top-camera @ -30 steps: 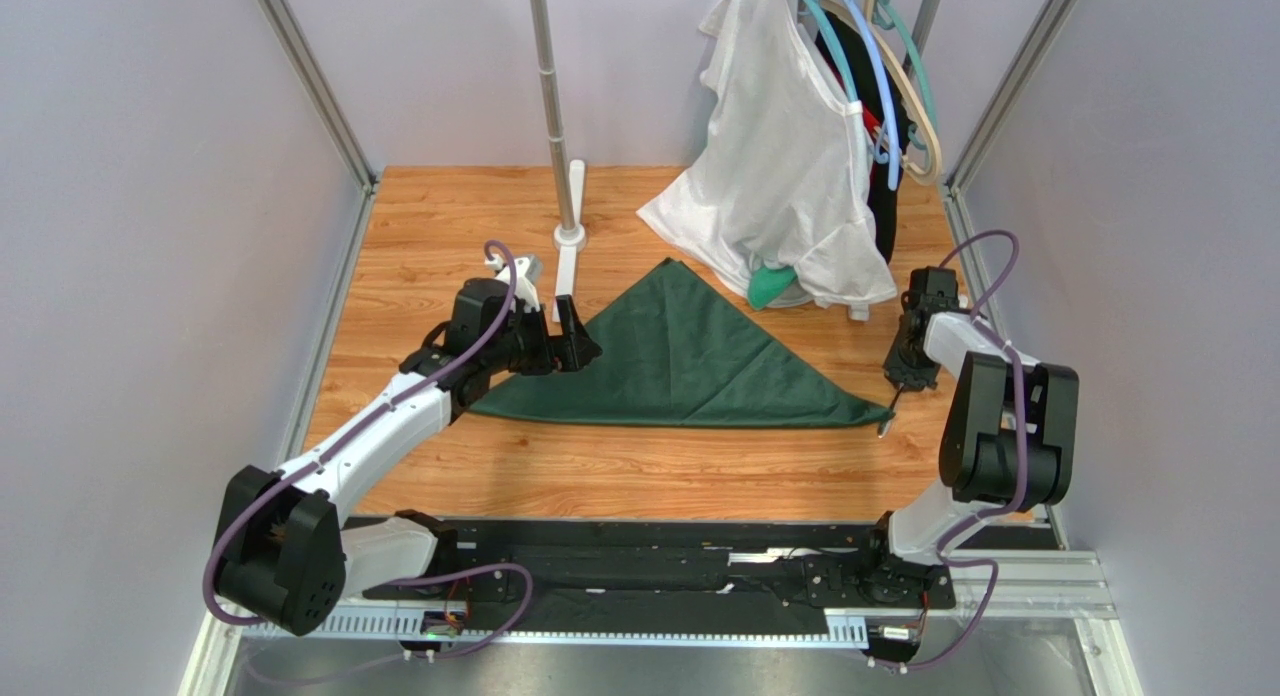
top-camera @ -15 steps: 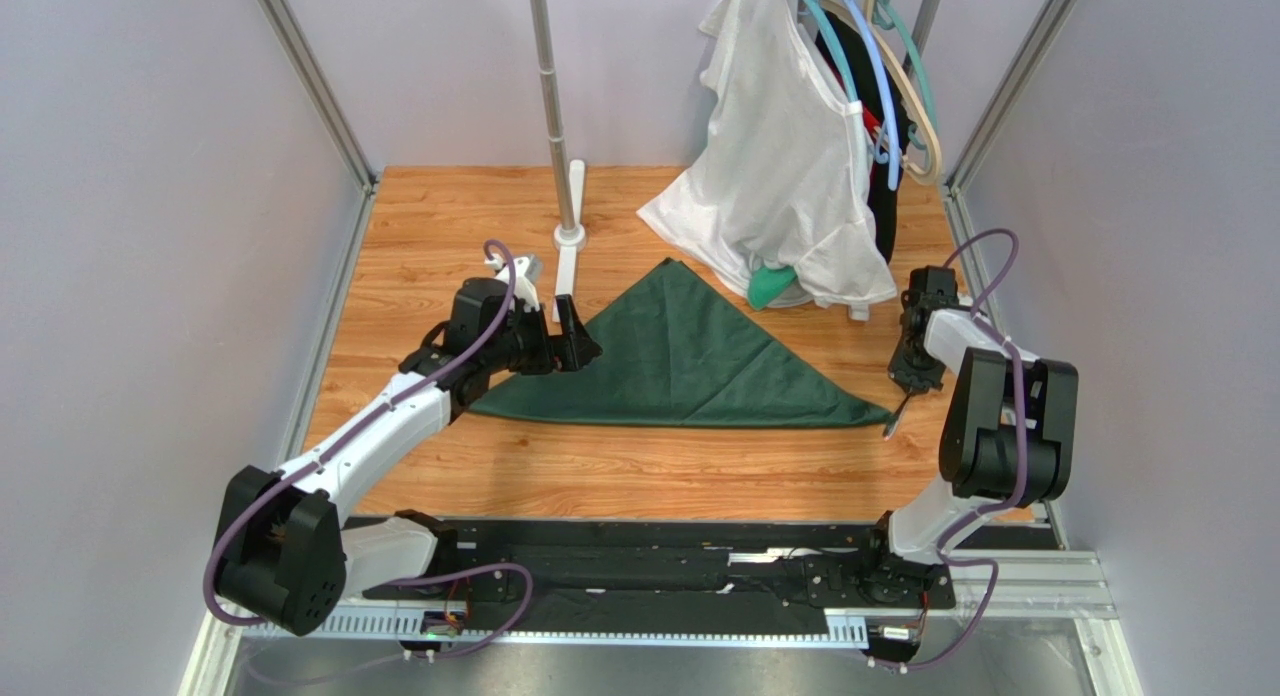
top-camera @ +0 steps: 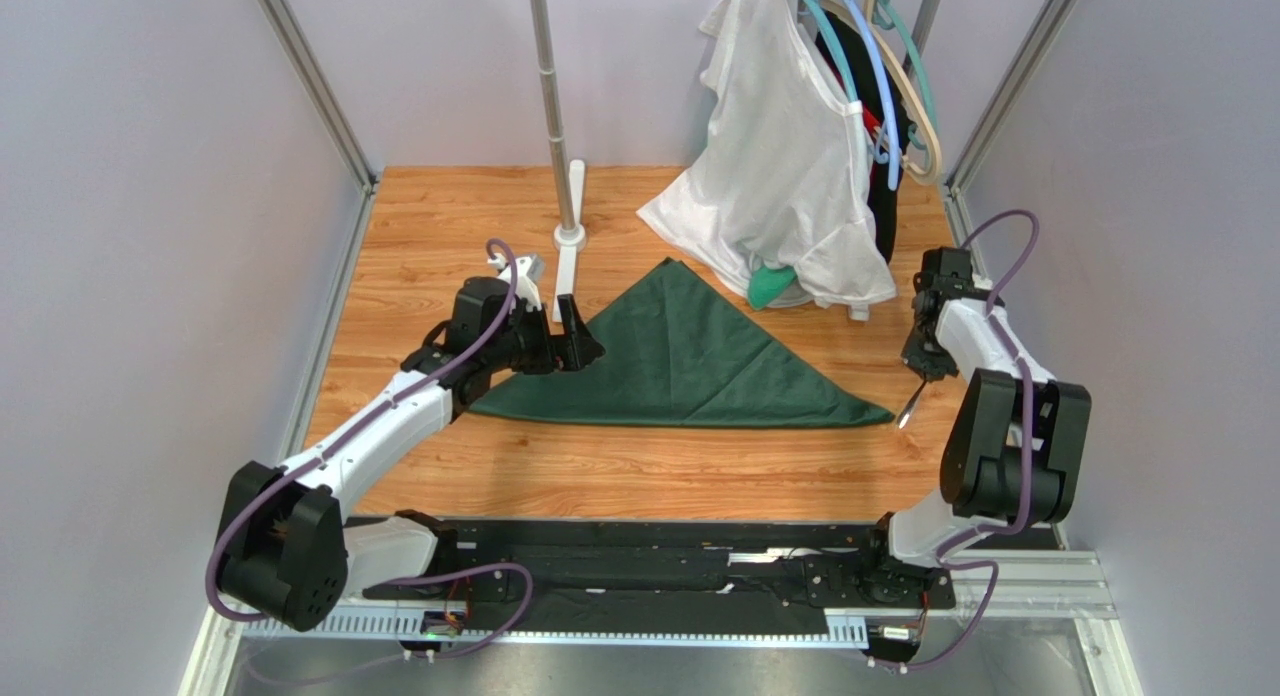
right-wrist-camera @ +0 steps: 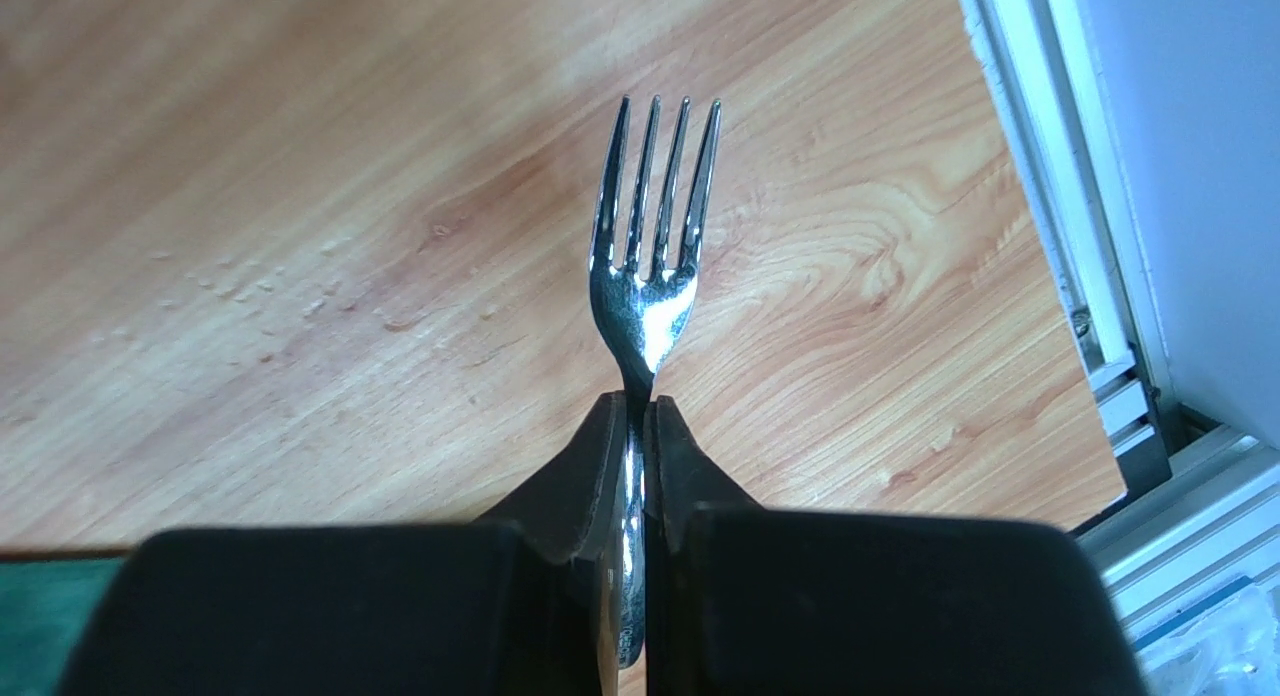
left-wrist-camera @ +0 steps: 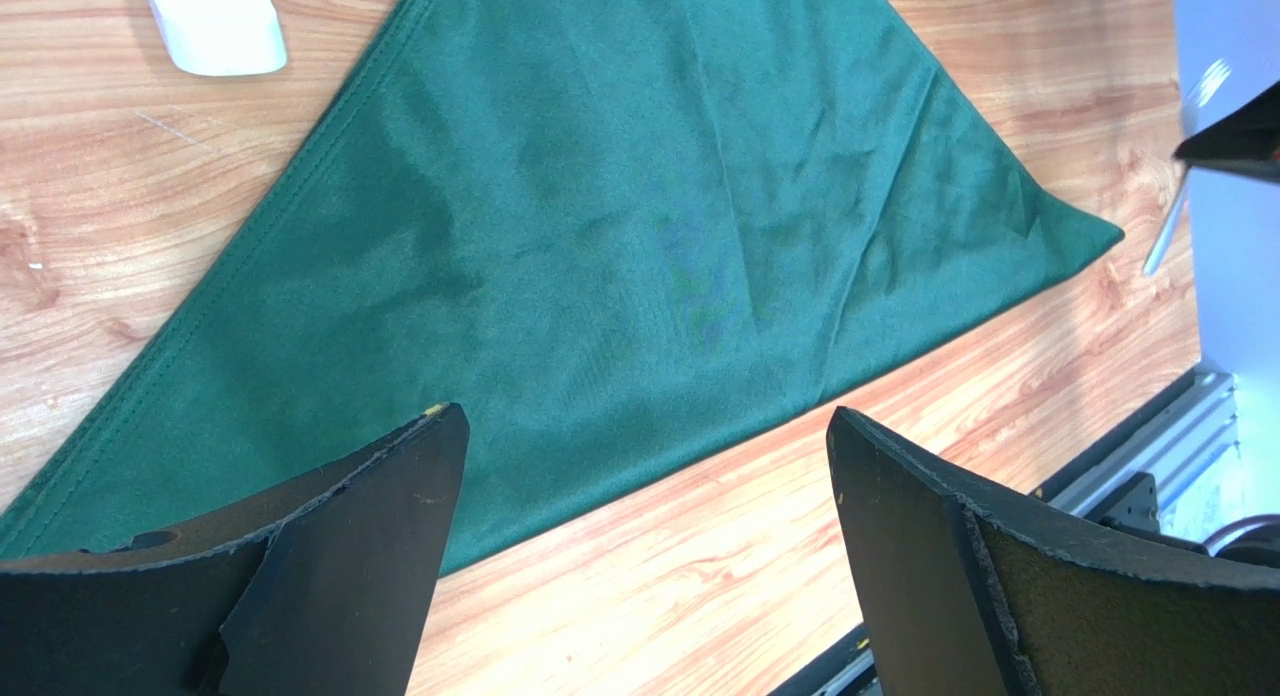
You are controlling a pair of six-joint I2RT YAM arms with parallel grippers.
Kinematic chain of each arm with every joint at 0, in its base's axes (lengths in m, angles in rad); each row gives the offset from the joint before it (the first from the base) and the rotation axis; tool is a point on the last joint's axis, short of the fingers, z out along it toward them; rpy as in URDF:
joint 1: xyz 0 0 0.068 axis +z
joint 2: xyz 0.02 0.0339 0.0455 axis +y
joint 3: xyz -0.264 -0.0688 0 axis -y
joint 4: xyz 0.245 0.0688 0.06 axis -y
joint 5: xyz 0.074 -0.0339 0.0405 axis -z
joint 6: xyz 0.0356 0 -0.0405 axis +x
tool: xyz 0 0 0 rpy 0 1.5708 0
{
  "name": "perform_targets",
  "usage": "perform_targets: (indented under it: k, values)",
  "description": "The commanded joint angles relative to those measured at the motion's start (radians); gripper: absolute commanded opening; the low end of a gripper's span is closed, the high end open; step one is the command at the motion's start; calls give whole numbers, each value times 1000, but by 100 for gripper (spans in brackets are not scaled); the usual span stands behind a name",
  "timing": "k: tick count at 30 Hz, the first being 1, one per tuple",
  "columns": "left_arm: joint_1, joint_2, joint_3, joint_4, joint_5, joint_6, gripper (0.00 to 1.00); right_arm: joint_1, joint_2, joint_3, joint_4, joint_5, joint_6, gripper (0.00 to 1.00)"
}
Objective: Fold the napkin, place the utensils inside, and roll it up
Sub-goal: Grab a utensil with the right arm
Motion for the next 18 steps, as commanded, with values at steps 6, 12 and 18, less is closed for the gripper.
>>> perform_targets:
  k: [6,12,18]
  values:
    - [5,-3,-1,35,25,-16,99,-7,-211,42,-51,-150,68,0]
    - [5,-14,-1,27,34,-18,99,50,-326,-15,-19,-315,171,0]
    - [5,-31,-8,24,35,-19,99,194,-429,-99,2,-333,303,0]
